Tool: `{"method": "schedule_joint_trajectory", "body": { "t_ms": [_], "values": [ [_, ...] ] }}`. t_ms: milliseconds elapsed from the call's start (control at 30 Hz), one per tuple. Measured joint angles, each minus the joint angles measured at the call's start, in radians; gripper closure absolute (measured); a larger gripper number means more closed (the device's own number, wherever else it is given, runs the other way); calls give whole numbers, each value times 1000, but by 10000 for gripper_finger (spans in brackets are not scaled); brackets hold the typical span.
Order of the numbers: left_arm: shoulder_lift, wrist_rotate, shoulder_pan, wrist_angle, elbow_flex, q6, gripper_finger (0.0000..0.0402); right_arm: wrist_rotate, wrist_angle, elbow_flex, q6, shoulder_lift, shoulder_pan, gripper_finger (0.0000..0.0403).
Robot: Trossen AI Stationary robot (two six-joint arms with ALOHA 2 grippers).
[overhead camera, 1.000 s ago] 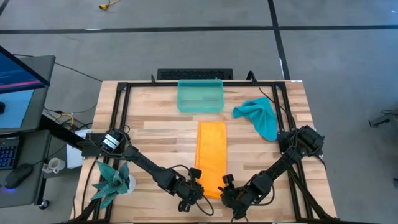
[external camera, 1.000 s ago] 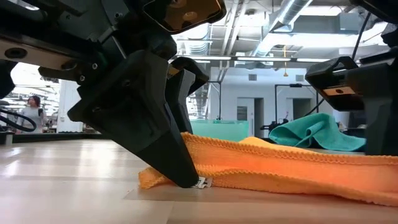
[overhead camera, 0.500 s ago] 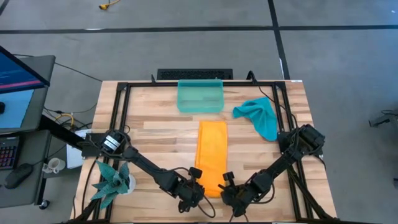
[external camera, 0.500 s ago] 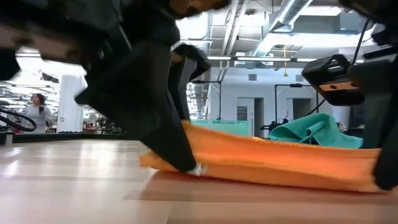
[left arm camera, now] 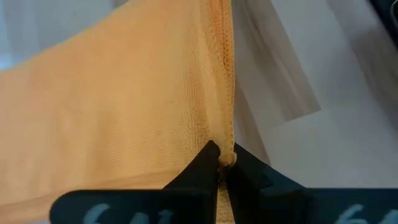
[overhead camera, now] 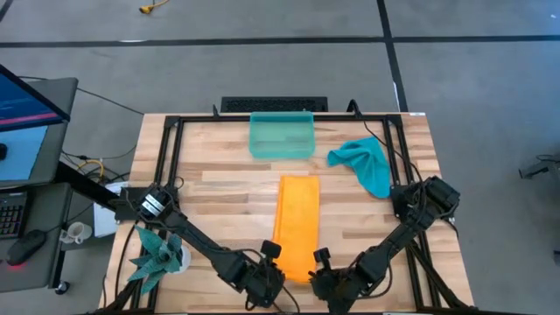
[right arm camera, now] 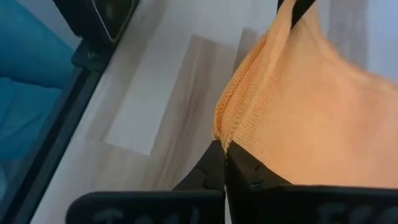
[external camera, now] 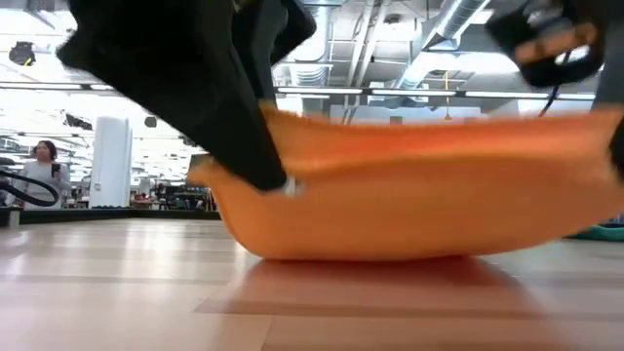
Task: Roll microfiber towels into tight, uniform cylinder then place into a basket
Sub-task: Roll the yellow microfiber cloth on the table
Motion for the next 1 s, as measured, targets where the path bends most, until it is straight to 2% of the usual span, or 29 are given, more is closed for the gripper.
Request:
{"method": "schedule_joint_trajectory", "body": {
  "t_ms": [267, 600, 833, 1000],
  "values": [
    [-2, -121, -61, -110, 98, -47, 391, 101, -78, 102, 0, -1, 60, 388],
    [-4, -295, -127, -167, 180, -59, 391, 183, -135, 148, 1, -2, 87, 393],
    [-4, -326, -99, -206, 173, -59, 391, 330, -258, 148, 27, -2, 71, 392],
    [-4, -368, -48, -264, 173, -59, 391, 355, -375, 148, 79, -2, 20, 393]
  ]
}}
